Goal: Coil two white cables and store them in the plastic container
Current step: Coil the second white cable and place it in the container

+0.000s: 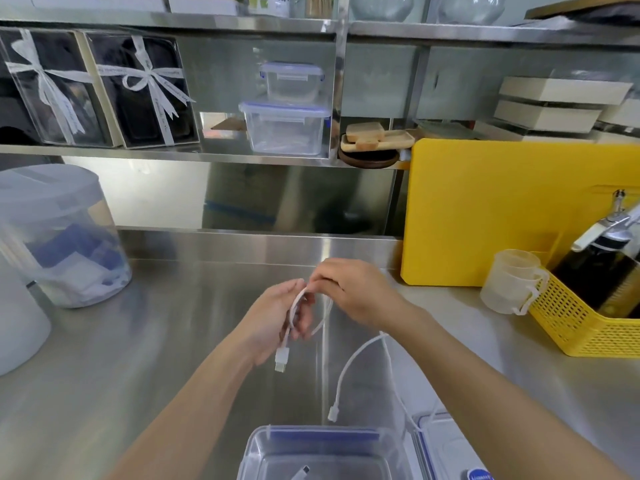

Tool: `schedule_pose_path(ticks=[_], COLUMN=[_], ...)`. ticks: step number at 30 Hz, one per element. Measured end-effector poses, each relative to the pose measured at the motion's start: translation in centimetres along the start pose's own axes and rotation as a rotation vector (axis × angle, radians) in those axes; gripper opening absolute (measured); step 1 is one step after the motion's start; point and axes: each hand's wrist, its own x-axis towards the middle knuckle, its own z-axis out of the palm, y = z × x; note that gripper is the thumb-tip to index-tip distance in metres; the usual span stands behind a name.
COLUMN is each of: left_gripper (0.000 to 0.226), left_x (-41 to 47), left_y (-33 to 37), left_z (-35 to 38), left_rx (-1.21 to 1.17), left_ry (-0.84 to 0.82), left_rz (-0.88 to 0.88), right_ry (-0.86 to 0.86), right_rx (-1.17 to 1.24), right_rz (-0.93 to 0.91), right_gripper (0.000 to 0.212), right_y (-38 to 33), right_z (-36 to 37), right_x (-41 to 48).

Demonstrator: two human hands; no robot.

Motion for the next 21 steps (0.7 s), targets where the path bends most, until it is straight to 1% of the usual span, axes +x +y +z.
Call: schedule_pose_path(ticks=[3,5,7,8,10,11,13,16,17,19,21], left_gripper=[0.037,0.036,0.034,0.034,0.031,0.029,0.027,0.032,0.032,0.026,0.022], left_x=[-0.5,-0.9,-1.4,-1.6,-2.0,-2.1,-2.2,-2.0,-2.0,-2.0,-2.0], left_y=[0.6,1.1,1.6,1.8,2.1,2.3,2.5,3.1,3.3,3.6,3.9], left_z=[0.1,0.2,0.3,0.2,-0.1,-0.3,-0.6,-0.8,-0.9,-1.6,-2.4], left_rx=[-0.152,-0.177,-0.182,-0.208,-0.328,-0.394,-0.508,-0.625,-0.643,-0.678,-0.731], left_ry=[-0.044,-0.104,-0.173,-0.207,-0.247,-0.248,-0.224,-0.175,-0.165,-0.151,-0.192], left_rz=[-0.007,-0.018,-0.040,-0.049,-0.062,-0.063,-0.056,-0.022,-0.009,0.020,0.057], right_ry=[0.128,0.194,0.232,0.250,0.299,0.303,0.278,0.275,0.272,0.256,0.263], right_rx=[0.111,0.162,0.141,0.157,0.264,0.303,0.293,0.353,0.372,0.369,0.408], right_rz=[0.124,0.183,0.204,0.212,0.229,0.231,0.224,0.209,0.204,0.210,0.223], right_gripper=[0.025,0.033,0.040,0.039,0.032,0.028,0.020,0.013,0.012,0.016,0.022], right_y=[1.3,1.7,2.0,2.2,3.0,3.4,4.0,4.3,4.3,4.5,4.9], right_z=[0.0,-0.4,-1.0,-1.3,-2.0,-2.2,-2.2,-1.9,-1.8,-1.6,-1.4], right_x=[-0.2,-0.4,-0.4,-0.3,-0.3,-0.4,-0.6,-0.7,-0.8,-1.1,-1.4])
